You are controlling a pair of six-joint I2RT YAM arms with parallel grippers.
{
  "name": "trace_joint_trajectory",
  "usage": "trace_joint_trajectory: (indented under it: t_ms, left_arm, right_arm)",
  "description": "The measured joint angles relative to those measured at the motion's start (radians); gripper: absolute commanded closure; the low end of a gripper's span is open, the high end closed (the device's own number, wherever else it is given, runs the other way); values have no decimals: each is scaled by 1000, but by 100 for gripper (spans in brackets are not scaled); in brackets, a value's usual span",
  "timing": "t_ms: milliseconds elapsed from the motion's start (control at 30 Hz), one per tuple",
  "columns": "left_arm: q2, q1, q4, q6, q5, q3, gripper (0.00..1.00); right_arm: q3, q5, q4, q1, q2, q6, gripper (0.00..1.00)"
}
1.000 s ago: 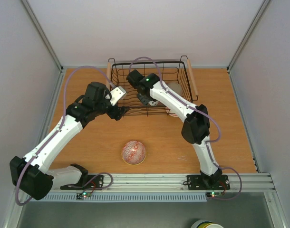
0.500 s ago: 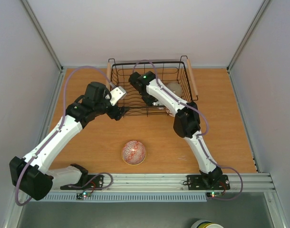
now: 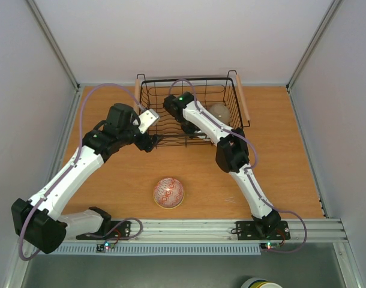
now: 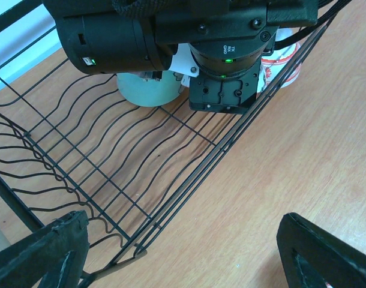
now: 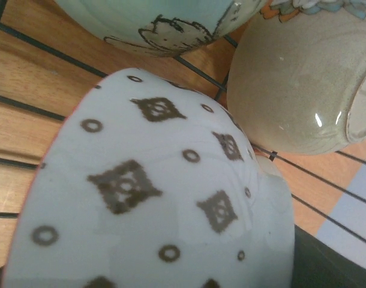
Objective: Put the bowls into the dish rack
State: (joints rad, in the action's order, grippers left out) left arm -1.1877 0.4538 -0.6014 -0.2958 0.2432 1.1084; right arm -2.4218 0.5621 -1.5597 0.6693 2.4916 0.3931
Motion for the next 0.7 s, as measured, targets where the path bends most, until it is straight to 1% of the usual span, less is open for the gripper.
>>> trace_joint_trajectory:
  t_ms: [300, 533, 700]
  left_arm:
    - [0, 0, 0, 0, 0, 0, 14]
    - [0, 0, 0, 0, 0, 0, 14]
    - [0, 0, 0, 0, 0, 0, 14]
  right_arm:
    - [0, 2, 9, 0, 0, -10, 1]
    - [5, -48, 40, 2, -8, -3, 1]
    - [6, -89, 68, 6, -45, 6, 1]
